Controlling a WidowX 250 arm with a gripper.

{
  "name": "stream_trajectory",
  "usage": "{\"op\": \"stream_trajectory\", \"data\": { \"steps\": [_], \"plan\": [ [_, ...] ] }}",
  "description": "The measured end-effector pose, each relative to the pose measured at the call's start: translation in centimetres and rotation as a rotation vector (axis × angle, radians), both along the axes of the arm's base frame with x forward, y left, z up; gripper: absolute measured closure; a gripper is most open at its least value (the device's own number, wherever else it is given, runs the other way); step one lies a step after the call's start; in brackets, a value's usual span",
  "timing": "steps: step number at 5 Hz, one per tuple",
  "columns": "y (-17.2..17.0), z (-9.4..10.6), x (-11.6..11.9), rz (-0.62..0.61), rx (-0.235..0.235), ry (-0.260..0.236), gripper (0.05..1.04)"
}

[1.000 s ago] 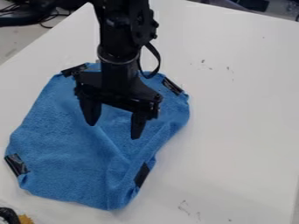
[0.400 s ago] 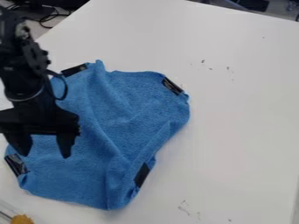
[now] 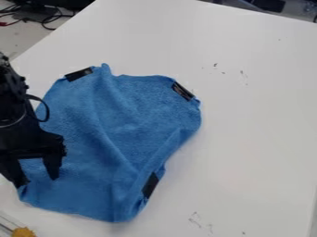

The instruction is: Re arrange the cloth from the middle part of the cloth

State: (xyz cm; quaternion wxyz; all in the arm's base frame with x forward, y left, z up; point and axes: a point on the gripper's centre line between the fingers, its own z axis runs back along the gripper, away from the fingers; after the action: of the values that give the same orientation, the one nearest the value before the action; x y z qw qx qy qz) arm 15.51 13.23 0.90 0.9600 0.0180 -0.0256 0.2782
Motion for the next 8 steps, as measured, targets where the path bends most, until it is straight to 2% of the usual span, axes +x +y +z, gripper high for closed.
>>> {"op": "stream_trajectory", "data": {
  "steps": [1,2,3,4,6,7,8],
  "plan": [
    [1.2,0.0,-1.0,0.029,0.016,0.01,0.083],
    [1.6,1.7,-2.0,0.061,0.058,0.023,0.083],
    [1.5,2.6,-2.6,0.088,0.081,0.028,0.137],
    [1.1,0.4,-2.6,0.085,0.039,0.021,0.424],
    [1.4,-0.8,-1.8,0.08,0.029,0.031,0.563],
    [1.3,-0.9,-1.7,0.07,0.027,0.036,0.794],
    [1.4,-0.4,-1.6,0.029,0.053,0.055,0.944]
  ]
}}
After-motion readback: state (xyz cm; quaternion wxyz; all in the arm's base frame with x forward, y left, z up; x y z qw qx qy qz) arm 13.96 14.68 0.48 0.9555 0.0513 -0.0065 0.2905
